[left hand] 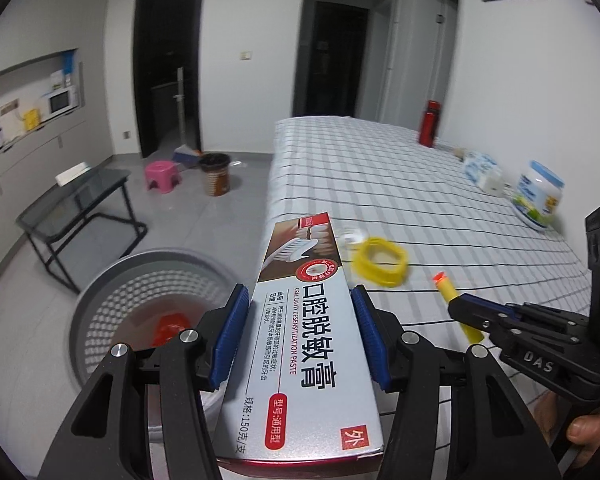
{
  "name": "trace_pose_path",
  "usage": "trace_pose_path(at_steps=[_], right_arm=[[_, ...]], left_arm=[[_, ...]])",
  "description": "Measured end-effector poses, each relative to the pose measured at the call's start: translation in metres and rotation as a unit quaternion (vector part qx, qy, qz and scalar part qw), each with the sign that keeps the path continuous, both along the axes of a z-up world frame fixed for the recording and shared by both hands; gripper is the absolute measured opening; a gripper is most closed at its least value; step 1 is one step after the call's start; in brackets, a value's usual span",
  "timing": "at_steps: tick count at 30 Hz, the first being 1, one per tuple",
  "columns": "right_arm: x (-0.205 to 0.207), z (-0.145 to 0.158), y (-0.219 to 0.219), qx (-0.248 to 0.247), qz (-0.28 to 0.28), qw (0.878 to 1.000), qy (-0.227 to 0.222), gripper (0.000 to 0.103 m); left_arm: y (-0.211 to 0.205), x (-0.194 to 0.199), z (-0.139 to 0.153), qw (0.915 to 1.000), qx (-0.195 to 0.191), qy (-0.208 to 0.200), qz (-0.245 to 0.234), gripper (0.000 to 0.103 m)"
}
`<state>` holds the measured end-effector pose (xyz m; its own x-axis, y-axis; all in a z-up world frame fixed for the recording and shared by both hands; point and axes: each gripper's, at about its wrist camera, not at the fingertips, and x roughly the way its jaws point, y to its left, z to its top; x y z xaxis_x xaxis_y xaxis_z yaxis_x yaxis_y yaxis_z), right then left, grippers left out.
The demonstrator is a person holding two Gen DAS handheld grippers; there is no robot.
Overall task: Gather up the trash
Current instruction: 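Carry the toothpaste box and yellow dart in both tools over the basket, then open both tools to drop the box and dart into the basket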
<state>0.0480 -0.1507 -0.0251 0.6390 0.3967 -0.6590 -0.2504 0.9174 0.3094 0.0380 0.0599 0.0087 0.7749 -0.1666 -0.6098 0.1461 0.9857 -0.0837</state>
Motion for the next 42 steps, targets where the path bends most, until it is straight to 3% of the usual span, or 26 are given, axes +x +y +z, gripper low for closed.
trace_pose_path(at_steps=[21,42], right_arm=[[0.067,-0.018,0.15,-0.016,0.137,0.99,0.037,0.012],[0.104,-0.047,0.217,-0.034,0.184,0.978,0.087,0.012]], left_arm=[[0.123,0.029,-0.053,0.9912,-0.003,0.057,0.12,0.052],[0.158,0.039,-0.092,0.9828,-0.006,0.099,0.156,0.052]])
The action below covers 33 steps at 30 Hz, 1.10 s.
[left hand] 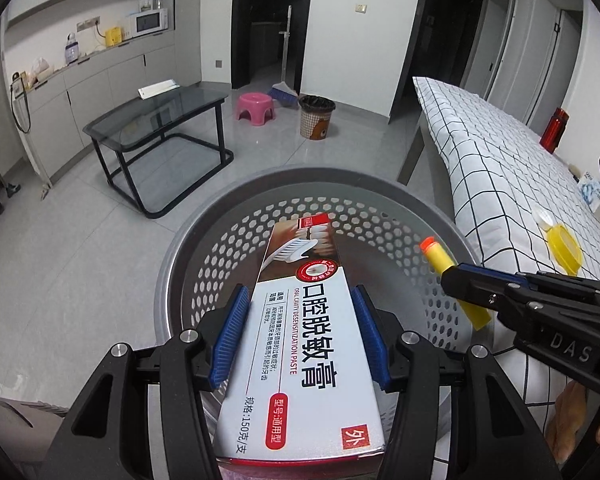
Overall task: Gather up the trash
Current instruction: 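Open both tools to drop the box and dart into the basket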
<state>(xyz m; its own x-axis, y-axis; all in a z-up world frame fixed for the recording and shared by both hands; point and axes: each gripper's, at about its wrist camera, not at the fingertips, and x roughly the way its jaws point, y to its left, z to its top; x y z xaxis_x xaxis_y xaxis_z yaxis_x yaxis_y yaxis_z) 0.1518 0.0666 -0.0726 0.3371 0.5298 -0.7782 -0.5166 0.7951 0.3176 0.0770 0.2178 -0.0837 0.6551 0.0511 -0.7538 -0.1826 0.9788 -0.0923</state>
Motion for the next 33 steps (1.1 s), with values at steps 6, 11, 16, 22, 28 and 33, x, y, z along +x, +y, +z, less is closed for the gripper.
trace_pose_path(at_steps=[6,11,16,22,28,33], right_arm=[[0.004,-0.007,0.007,-0.003,0.002,1.0,0.01,0.012],[0.004,-0.007,0.008,-0.003,0.001,1.0,0.011,0.012],[0.004,-0.008,0.007,-0.002,0.0,1.0,0.007,0.012],[0.002,-0.003,-0.001,0.006,-0.006,1.0,-0.001,0.035],[0.002,-0.002,-0.004,0.006,-0.006,1.0,-0.002,0.035],[0.001,-0.001,-0.003,0.007,-0.006,1.0,-0.004,0.035]], left_arm=[[0.001,0.0,-0.007,0.9999,-0.006,0.012,0.001,0.052],[0.002,-0.002,-0.011,0.9998,-0.011,0.019,0.004,0.052],[0.003,-0.003,-0.011,0.9996,-0.012,0.025,0.01,0.053],[0.004,-0.003,-0.006,0.9995,-0.01,0.021,0.02,0.058],[0.006,-0.004,-0.003,0.9994,-0.006,0.022,0.027,0.062],[0.007,-0.007,-0.003,0.9991,-0.001,0.024,0.034,0.064]])
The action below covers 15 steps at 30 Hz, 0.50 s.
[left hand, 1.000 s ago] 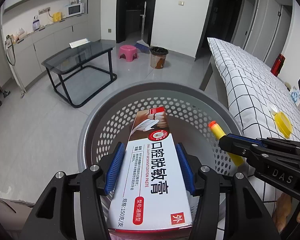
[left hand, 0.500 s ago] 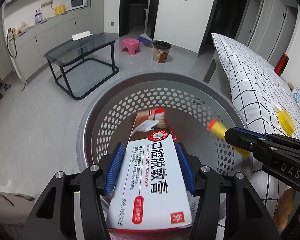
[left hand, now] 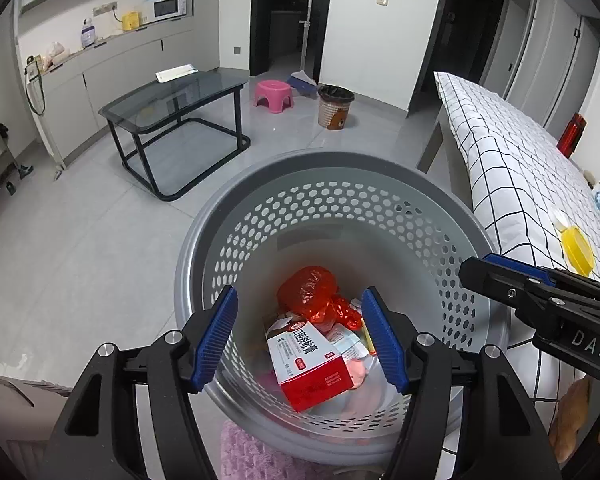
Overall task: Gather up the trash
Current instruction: 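Open both tools to drop the box and dart into the basket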
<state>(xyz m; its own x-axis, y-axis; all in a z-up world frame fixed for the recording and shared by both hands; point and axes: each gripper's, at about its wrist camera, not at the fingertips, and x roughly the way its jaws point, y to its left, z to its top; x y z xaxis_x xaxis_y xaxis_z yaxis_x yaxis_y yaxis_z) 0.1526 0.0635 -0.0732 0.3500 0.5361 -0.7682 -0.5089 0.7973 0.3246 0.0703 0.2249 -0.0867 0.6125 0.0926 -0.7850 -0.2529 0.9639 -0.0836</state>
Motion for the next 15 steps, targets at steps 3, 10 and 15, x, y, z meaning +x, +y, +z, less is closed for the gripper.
trace_pose_path(at_steps=[3,10,15], right_arm=[[-0.002,0.001,0.0,0.0,0.0,1.0,-0.002,0.035],[-0.003,0.003,-0.001,0.001,-0.001,1.0,-0.008,0.035],[-0.009,0.009,-0.006,0.001,-0.006,1.0,-0.015,0.035]], left_arm=[[0.0,-0.003,0.001,1.0,0.003,-0.001,0.004,0.065],[0.001,-0.008,0.008,0.9998,0.012,-0.008,0.011,0.069],[0.0,-0.011,0.017,0.9995,0.02,-0.014,0.018,0.073]])
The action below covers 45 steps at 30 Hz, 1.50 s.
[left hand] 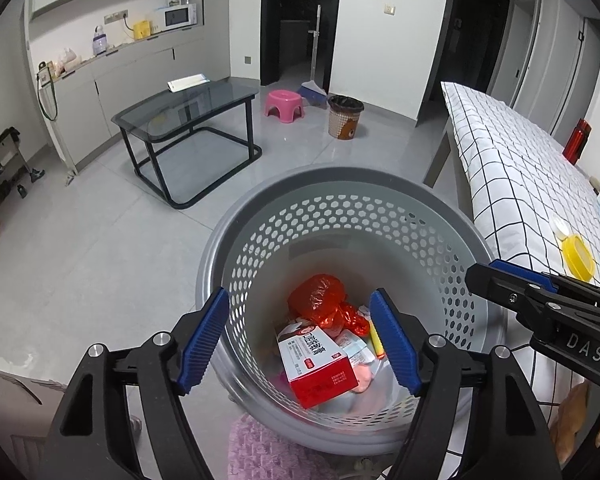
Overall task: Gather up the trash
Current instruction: 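Open both tools to drop the box and dart into the basket, then move both tools back to the yellow lid ring and white cap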
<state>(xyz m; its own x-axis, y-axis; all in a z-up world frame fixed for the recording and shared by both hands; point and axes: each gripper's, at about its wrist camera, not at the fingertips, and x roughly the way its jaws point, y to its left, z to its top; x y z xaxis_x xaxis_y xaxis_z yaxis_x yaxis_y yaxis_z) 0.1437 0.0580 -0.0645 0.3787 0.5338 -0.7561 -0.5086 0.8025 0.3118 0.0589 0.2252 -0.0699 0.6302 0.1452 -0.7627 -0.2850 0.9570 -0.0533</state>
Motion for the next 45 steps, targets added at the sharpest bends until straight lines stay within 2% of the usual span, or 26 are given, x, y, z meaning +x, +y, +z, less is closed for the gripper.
trace_pose_path(at_steps=[4,11,18,27,33,39,45], right_arm=[[-0.009,0.012,-0.008,0.001,-0.008,1.0,-0.016,0.044],[-0.026,0.022,-0.04,-0.007,-0.037,0.999,-0.035,0.047],[-0.036,0.028,-0.103,-0.025,-0.101,0.993,-0.056,0.055],[-0.014,0.017,-0.181,-0.068,-0.165,0.983,-0.051,0.056],[0.005,0.009,-0.197,-0.08,-0.165,0.982,-0.041,0.059],[0.022,0.003,-0.193,-0.095,-0.145,0.984,-0.038,0.065],[0.037,-0.003,-0.19,-0.097,-0.131,0.986,-0.031,0.065]], left_arm=[[-0.004,-0.002,0.007,0.9999,0.007,-0.008,0.001,0.077],[-0.025,-0.001,0.019,0.9996,0.007,-0.022,-0.017,0.081],[-0.066,0.011,0.03,0.9976,0.004,-0.039,-0.057,0.086],[-0.123,0.032,0.035,0.9938,0.002,-0.044,-0.103,0.088],[-0.142,0.043,0.032,0.9926,0.002,-0.038,-0.116,0.088],[-0.152,0.051,0.029,0.9925,0.003,-0.029,-0.119,0.088],[-0.157,0.056,0.026,0.9925,0.001,-0.02,-0.12,0.088]])
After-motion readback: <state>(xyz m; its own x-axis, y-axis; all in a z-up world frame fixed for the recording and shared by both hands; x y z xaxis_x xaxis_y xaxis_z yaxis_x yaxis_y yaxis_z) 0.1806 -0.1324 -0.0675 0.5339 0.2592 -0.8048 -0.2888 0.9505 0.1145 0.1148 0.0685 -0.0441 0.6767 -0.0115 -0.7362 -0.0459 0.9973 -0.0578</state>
